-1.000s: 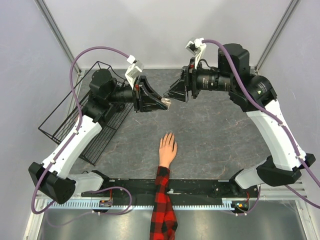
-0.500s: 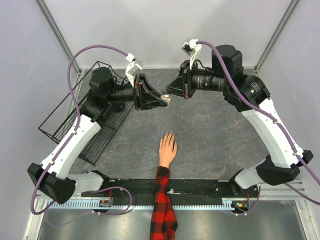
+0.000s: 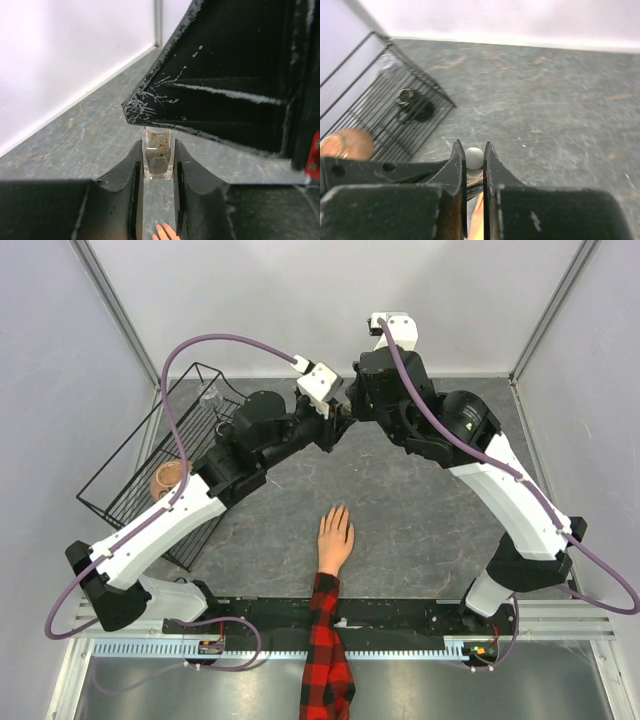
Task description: Paint the nails
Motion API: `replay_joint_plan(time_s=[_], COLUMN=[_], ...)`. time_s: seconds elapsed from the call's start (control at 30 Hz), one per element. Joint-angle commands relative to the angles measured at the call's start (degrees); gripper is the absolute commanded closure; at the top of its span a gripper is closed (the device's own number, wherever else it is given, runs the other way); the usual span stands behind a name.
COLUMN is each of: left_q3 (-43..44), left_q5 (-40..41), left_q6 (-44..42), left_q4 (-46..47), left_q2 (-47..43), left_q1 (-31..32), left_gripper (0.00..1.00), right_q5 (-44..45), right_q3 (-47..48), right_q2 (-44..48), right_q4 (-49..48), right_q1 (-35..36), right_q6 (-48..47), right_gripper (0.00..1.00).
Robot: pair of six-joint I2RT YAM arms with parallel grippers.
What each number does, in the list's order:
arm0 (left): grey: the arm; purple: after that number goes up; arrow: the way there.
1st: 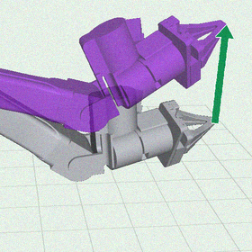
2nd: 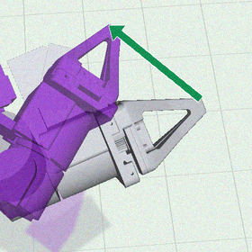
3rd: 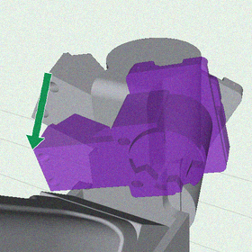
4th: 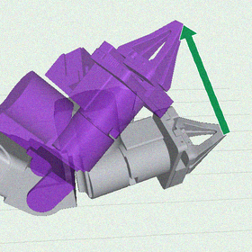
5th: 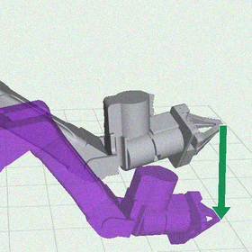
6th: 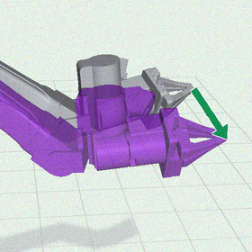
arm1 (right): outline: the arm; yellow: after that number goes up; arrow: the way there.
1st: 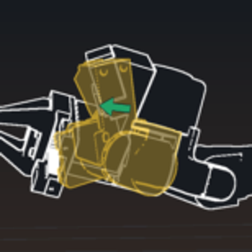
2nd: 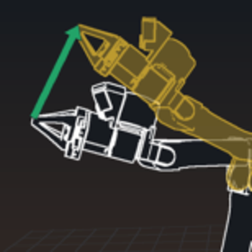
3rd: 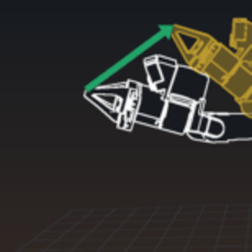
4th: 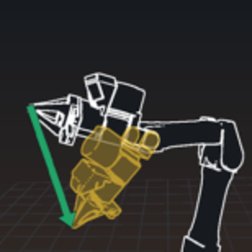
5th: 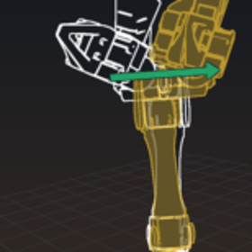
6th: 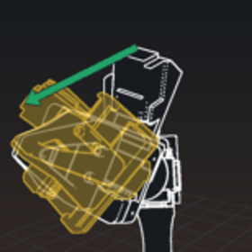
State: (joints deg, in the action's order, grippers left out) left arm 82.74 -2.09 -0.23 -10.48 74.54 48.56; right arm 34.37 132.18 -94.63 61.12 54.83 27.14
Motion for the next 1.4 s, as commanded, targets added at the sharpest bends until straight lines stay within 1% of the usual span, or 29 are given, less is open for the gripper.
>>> replay_joint_plan(time_s=[0.0,0.07,0.1,0.17,0.2,0.23,0.27,0.3,0.37,0.4,0.43,0.47,0.5,0.57,0.6,0.63,0.67,0.7,0.73,0.77,0.83,0.87,0.93,0.97,1.07,1.23,1.37], left_q3=[0.15,-0.56,-1.0,-1.18,-1.44,-1.53,-1.7,-1.79,-1.97,-2.14,-2.23,-2.41,-2.67,-3.37,-3.64,-3.81,-4.6,-5.13,-5.39,-5.83,-5.75,-5.66,-5.75,-5.75,-6.01,-6.19,-6.1], left_q5=[6.41,4.65,2.98,1.05,-0.45,-1.07,-2.12,-5.09,-8.44,-12.03,-13.8,-16.0,-21.15,-27.85,-35.19,-38.31,-44.52,-47.54,-50.35,-55.6,-59.33,-61.87,-63.04,-63.21,-63.91,-65.32,-65.24], left_q6=[-2.23,-1.71,-1.44,-0.39,-0.3,3.18,4.7,6.19,9.27,9.98,10.33,10.77,11.73,13.75,16.64,18.32,20.25,23.84,25.35,26.67,28.88,29.23,29.76,29.5,30.37,31.43,31.17], left_q4=[16.63,16.63,16.28,14.88,14.35,13.39,12.86,12.24,10.83,10.22,7.95,7.15,6.44,5.56,5.65,5.73,7.04,8.1,8.89,9.77,10.22,10.3,12.06,12.15,13.64,15.31,15.4], left_q2=[0.7,0.08,-0.18,-0.8,-0.89,-1.24,-1.5,-1.59,-2.47,-2.82,-3.52,-3.88,-4.31,-4.93,-5.02,-5.02,-4.85,-4.76,-4.58,-4.41,-3.79,-3.79,-4.05,-4.32,-5.02,-5.11,-5.37], left_q1=[1.28,1.19,1.19,1.1,1.02,0.84,-0.12,-0.74,-2.66,-3.29,-4.6,-5.48,-6.27,-10.13,-11.54,-14.34,-15.67,-16.82,-18.39,-18.84,-19.2,-19.2,-19.2,-19.2,-19.2,-19.2,-19.2], left_gripper=[0.98,0.98,0.98,0.98,0.98,0.98,0.98,0.98,0.98,0.98,0.98,0.98,0.98,0.98,0.98,0.98,0.98,0.98,0.98,0.98,0.98,0.98,0.98,0.98,0.98,0.98,0.98], right_q5=[-6.07,-6.07,-6.68,-8.17,-8.35,-8.62,-8.79,-8.97,-10.28,-12.55,-14.4,-17.73,-24.89,-33.71,-37.76,-46.59,-50.85,-55.33,-60.16,-62.04,-66.16,-67.23,-70.82,-72.06,-74.27,-74.18,-71.82], right_q3=[0.01,-1.65,-2.36,-3.5,-3.42,-3.16,-2.37,-2.1,-2.1,-2.36,-2.8,-3.59,-3.86,-5.17,-5.79,-6.05,-5.62,-5.27,-4.92,-4.91,-5.18,-5.0,-5.53,-6.05,-8.43,-9.92,-11.5], right_q2=[-2.23,-0.83,-0.21,1.37,1.73,2.08,2.6,2.96,4.79,5.59,6.38,7.61,8.14,9.8,10.51,11.13,11.05,10.96,10.7,10.52,9.82,9.47,8.85,8.76,8.76,8.85,9.9], right_q4=[3.56,2.43,1.46,-1.0,-1.35,-1.27,-1.01,-0.48,0.4,0.4,-0.03,-0.47,-0.74,-1.79,-2.23,-2.76,-2.85,-2.85,-3.29,-3.73,-5.39,-5.84,-8.2,-9.34,-12.95,-13.75,-13.75], right_q1=[4.06,4.06,3.97,3.71,3.53,3.18,2.4,1.78,-1.11,-2.08,-3.14,-5.41,-6.65,-10.24,-11.4,-13.32,-14.04,-14.31,-14.66,-14.84,-15.27,-15.28,-15.45,-15.45,-15.37,-15.45,-15.37], right_q6=[8.64,8.46,8.11,6.71,6.18,5.65,4.52,4.24,2.67,1.96,1.09,-2.14,-3.83,-7.34,-10.32,-11.74,-12.8,-14.29,-14.48,-14.57,-14.04,-13.6,-12.11,-11.58,-10.0,-9.91,-10.17], right_gripper=[1.0,0.91,0.77,0.65,0.53,0.48,0.45,0.38,0.32,0.25,0.21,0.18,0.11,0.04,0.02,0.02,0.02,0.02,0.05,0.11,0.17,0.26,0.34,0.39,0.39,0.41,0.41])
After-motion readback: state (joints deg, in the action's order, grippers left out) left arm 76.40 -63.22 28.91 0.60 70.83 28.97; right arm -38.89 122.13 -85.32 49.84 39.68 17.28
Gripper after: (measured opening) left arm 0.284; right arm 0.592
